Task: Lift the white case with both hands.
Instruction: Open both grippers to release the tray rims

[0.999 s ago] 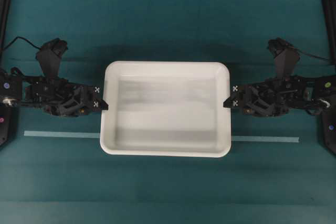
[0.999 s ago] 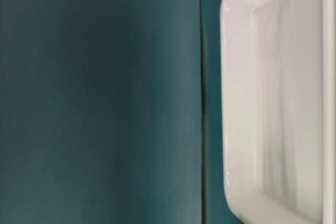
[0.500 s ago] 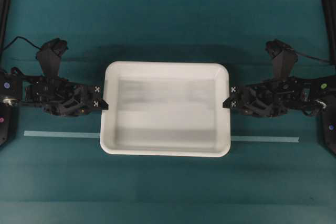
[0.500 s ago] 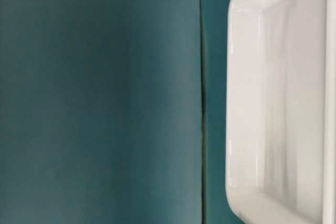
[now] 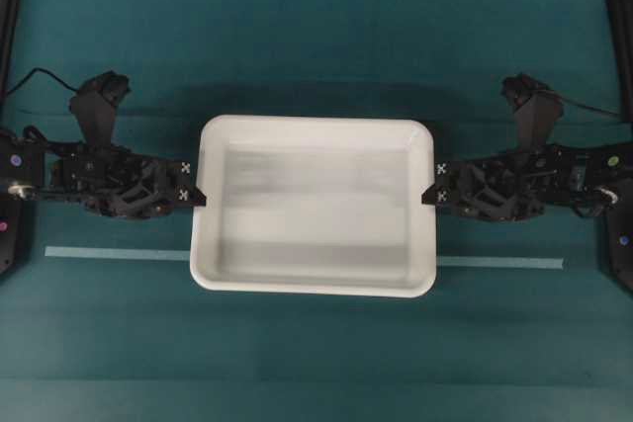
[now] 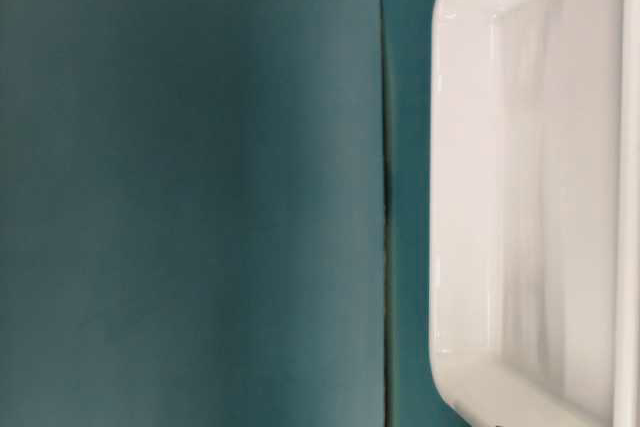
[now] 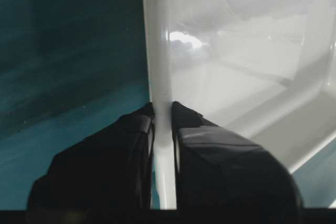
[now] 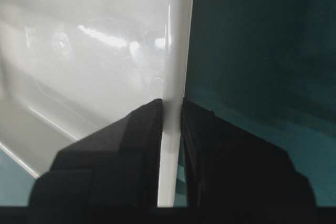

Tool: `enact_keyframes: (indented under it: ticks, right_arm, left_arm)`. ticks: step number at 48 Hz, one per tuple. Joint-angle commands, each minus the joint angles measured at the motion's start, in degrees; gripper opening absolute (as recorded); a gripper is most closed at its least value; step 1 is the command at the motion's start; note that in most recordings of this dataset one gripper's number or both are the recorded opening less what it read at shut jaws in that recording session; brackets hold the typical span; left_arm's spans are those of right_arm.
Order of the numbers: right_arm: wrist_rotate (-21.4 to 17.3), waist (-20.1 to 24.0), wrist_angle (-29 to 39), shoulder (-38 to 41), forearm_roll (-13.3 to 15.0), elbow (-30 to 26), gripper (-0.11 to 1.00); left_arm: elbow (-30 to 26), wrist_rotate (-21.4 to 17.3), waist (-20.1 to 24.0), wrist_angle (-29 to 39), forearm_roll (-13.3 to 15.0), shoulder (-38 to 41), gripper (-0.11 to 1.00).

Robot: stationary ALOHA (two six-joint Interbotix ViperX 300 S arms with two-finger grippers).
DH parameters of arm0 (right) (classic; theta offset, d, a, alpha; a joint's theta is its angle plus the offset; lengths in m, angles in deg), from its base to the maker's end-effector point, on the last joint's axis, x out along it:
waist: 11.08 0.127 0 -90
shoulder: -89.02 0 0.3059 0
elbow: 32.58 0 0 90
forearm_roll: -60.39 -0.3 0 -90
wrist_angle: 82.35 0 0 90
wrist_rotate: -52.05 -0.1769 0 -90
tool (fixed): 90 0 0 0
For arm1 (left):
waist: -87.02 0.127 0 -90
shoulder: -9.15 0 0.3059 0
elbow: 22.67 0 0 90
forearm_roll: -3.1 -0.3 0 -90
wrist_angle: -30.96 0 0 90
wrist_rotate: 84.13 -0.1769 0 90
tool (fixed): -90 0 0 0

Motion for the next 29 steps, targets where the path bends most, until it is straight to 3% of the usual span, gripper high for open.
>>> enact_keyframes:
  ticks: [1,4,9,15,21,29]
  right_arm:
    - [0.18,-0.62,1.41,0.62,-0.18,0.79,0.15]
    - [0.18,-0.70,1.32,0.53,-0.18,0.62,0.19]
    - [0.18,-0.70,1.32,0.53,-0.09,0.53,0.38]
    - [0.18,-0.79,1.23,0.62,-0.18,0.53,0.60]
    - [0.18,-0.88,1.23,0.26,-0.09,0.53,0.71]
    - [0.35,-1.49,1.93,-2.11,-0.09,0.62,0.74]
  left_arm:
    - [0.53,-0.18,0.62,0.53,-0.18,1.67,0.06]
    - [0.53,-0.09,0.62,0.53,-0.18,1.76,0.11]
    - [0.62,0.44,0.62,0.62,-0.18,1.67,0.27]
    - [0.62,2.37,0.62,0.62,-0.18,1.67,0.64]
    - [0.35,2.72,0.62,0.53,-0.18,1.49,0.93]
    - [0.44,2.11,0.62,0.18,-0.26,0.09,0.93]
